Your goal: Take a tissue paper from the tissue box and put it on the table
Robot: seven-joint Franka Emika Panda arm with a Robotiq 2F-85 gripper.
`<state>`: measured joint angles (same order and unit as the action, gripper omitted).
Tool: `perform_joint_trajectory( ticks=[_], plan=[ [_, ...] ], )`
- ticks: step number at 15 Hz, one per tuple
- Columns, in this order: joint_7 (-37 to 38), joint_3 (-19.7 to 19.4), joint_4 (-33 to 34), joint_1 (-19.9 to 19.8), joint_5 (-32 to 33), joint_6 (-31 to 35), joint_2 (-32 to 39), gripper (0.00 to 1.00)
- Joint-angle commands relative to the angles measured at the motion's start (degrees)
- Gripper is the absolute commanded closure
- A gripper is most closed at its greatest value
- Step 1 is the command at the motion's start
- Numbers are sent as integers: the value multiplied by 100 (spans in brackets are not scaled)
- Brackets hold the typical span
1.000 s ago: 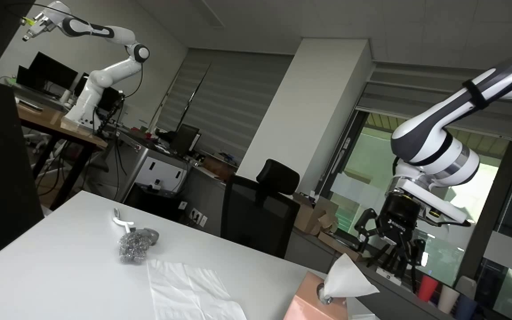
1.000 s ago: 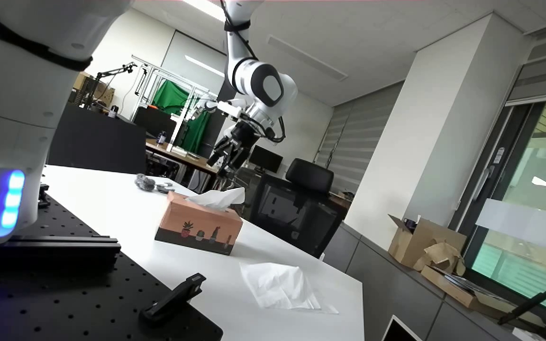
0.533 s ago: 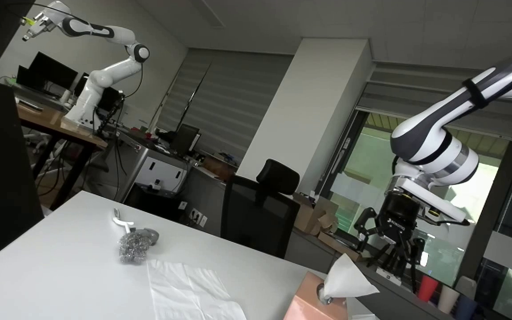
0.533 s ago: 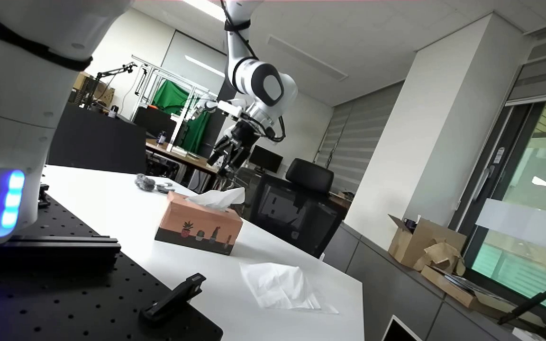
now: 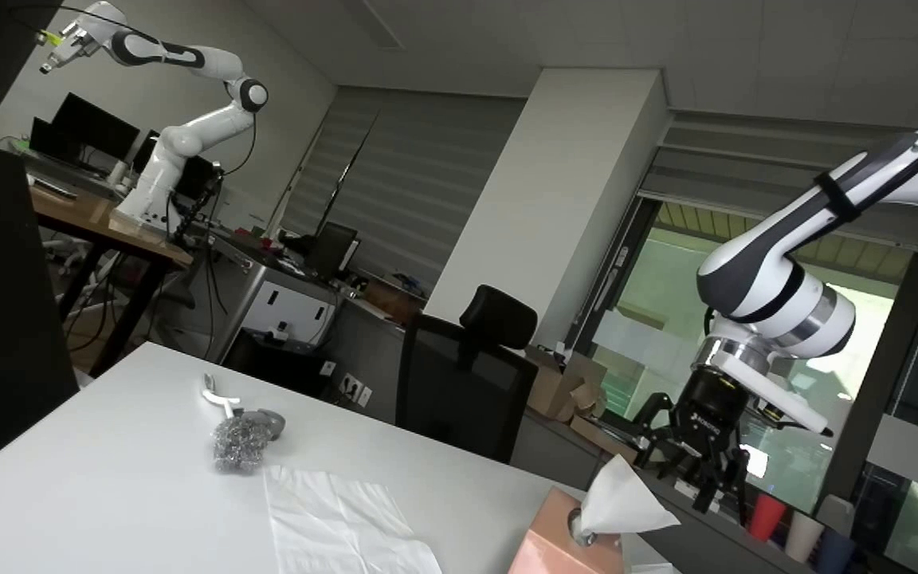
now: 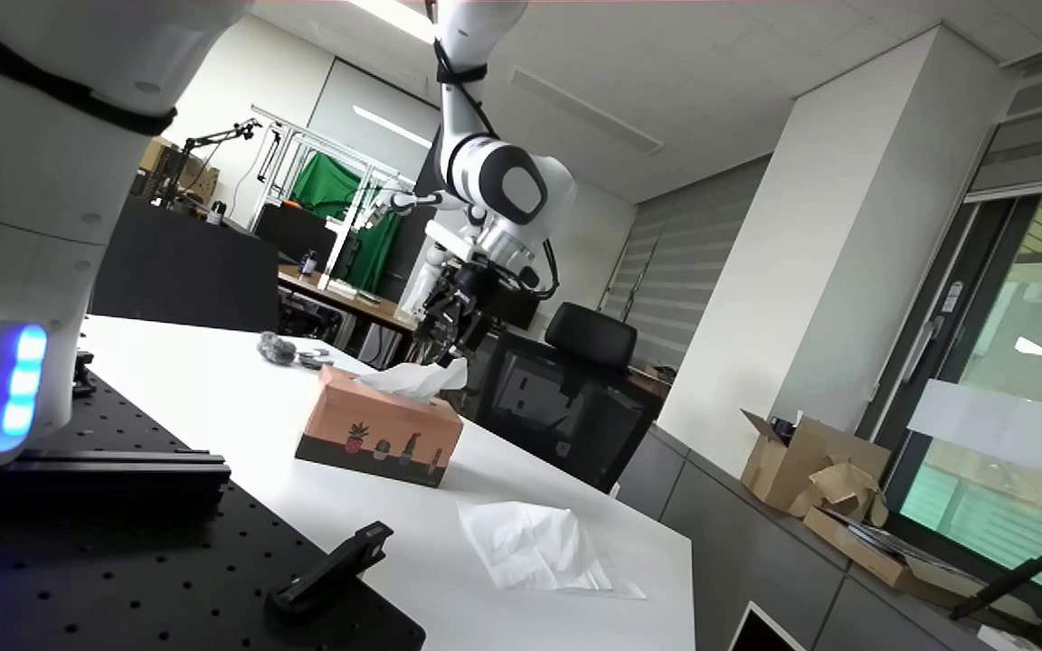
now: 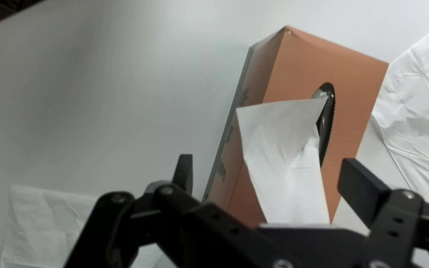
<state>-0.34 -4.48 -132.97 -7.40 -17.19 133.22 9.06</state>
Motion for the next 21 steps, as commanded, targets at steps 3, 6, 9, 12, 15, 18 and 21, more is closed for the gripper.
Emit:
perform_joint_trajectory(
  ticks=[3, 6, 9, 12, 15, 18, 21],
  plan=[
    [-999, 152, 61, -243, -1311, 815, 323, 0],
    [-1516, 298, 108, -364, -2244, 932, 455, 0],
    [-1824, 326, 124, -341, -2710, 954, 559, 25],
    [-1850, 302, 134, -285, -2749, 971, 621, 41],
    [-1682, 264, 168, -247, -2612, 930, 695, 62],
    [-1614, 254, 182, -231, -2543, 915, 736, 82],
    [-1346, 194, 255, -210, -2282, 628, 780, 99]
  ],
)
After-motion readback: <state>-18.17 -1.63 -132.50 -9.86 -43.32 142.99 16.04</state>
